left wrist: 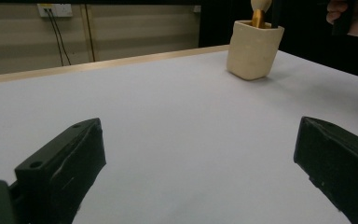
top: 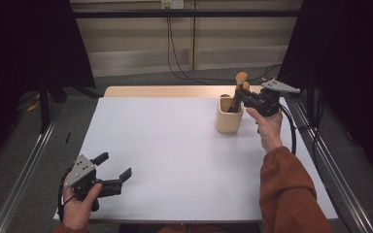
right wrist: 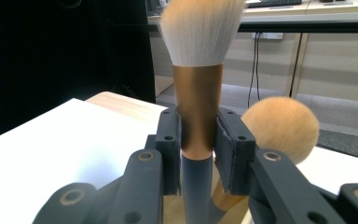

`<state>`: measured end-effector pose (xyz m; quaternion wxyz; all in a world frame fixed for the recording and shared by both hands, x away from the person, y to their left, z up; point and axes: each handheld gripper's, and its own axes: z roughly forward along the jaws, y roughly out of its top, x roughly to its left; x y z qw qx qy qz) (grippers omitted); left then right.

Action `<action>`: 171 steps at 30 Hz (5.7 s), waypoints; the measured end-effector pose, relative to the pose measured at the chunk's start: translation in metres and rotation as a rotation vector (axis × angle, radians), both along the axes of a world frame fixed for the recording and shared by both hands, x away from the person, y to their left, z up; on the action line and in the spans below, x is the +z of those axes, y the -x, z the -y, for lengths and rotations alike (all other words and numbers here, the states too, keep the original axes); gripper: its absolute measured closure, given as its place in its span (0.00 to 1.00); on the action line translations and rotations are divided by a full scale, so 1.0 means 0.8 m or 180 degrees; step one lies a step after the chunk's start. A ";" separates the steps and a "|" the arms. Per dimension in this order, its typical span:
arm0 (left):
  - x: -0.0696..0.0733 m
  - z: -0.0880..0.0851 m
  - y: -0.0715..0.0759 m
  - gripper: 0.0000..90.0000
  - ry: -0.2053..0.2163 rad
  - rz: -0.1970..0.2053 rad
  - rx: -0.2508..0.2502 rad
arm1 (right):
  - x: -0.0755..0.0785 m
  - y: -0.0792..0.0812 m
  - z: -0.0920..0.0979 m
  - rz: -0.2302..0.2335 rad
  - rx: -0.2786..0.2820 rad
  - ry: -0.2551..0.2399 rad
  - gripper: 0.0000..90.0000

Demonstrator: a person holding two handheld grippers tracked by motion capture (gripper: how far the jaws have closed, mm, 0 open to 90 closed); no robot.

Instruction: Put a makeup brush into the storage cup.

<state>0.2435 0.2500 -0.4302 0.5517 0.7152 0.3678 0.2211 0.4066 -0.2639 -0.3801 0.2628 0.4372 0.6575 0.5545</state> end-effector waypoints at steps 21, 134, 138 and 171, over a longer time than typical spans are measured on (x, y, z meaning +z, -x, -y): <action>0.000 0.000 0.000 0.02 -0.0010 0.0003 0.0009 | -0.030 0.003 0.002 -0.0122 -0.0001 0.0004 0.80; 0.002 -0.002 0.001 0.02 0.0029 0.0029 0.0034 | -0.061 0.144 0.033 -0.0091 -0.0238 0.0138 0.03; 0.002 -0.001 0.000 0.02 0.0042 0.0030 0.0028 | -0.062 0.158 0.035 -0.0084 -0.0251 0.0171 0.03; 0.003 -0.004 0.001 0.02 0.0060 0.0038 0.0045 | -0.076 0.244 0.065 -0.0050 -0.0522 0.0206 0.03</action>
